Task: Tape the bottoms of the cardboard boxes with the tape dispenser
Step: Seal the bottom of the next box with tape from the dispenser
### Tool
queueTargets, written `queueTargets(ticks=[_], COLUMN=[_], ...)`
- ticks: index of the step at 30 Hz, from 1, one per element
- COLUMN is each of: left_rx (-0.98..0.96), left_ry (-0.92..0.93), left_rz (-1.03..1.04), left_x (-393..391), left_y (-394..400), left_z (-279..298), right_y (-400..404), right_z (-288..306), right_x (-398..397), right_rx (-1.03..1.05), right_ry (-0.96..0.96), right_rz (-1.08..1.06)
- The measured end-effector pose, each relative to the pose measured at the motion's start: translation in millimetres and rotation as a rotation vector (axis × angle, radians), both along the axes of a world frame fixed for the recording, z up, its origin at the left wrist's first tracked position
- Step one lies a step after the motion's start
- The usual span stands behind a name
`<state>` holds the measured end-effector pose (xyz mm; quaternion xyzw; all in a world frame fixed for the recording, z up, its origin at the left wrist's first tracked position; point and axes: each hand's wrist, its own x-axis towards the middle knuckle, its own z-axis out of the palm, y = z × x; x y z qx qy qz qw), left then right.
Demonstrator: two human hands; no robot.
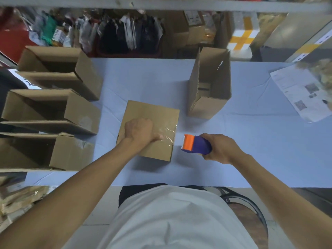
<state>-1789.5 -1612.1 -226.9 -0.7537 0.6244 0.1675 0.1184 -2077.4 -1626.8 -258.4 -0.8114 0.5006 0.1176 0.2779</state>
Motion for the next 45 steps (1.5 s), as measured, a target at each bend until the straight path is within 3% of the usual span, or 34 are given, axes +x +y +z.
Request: queueTargets(ticks=[2, 5, 8, 11, 14, 19, 22, 25, 28, 30, 34, 41, 45], left_rx=[0.009, 0.026, -0.039, -0.008, -0.032, -0.248, -0.333, -0.370, -0.378, -0.429, -0.522, -0.804, -0.783], left_ry=[0.245, 0.606, 0.412, 0.288, 0.261, 0.191, 0.180, 0.273, 0.343, 0.378, 0.373, 0.245, 0.364], left_rz=[-0.182, -0.175, -0.449, -0.592, -0.516, -0.244, -0.157, -0.127, -0.163, -0.143, -0.023, -0.041, 0.028], left_x=[-5.1, -16.9, -15.8, -19.5, -28.6, -53.3, -59.2, -48.9, -24.3, -3.7, 16.4, 15.8, 30.7], left_y=[1.5, 4.3, 4.0, 7.8, 13.3, 34.2, 44.2, 49.4, 57.5, 64.9, 80.5, 76.5, 60.8], left_z=[-5.9, -6.2, -17.9, -24.3, -25.5, -36.3, -40.4, -35.0, -29.9, -33.0, -34.9, -1.2, 36.5], right_y=[0.4, -2.9, -4.6, -0.9, 10.4, 35.7, 27.2, -1.2, -28.3, -33.1, -21.4, -27.9, -24.8], right_z=[0.5, 2.7, -0.3, 1.4, -8.6, -26.7, -22.1, -10.3, 1.7, 3.3, -2.4, 32.4, 65.7], right_x=[16.1, 39.2, 34.7, 28.1, 28.2, 37.1, 45.1, 66.0, 101.0, 120.7, 134.3, 136.4, 143.9], right_rx=[0.037, 0.068, 0.084, -0.080, -0.289, -0.267, -0.437, -0.455, -0.358, -0.315, -0.253, -0.179, -0.218], right_ry=[0.066, 0.294, 0.286, 0.180, 0.083, 0.022, 0.042, -0.120, -0.150, -0.180, -0.320, -0.361, -0.477], right_rz=[-0.017, 0.014, -0.102, -0.279, -0.285, -0.217, -0.187, 0.048, 0.405, 0.505, 0.451, 0.357, 0.281])
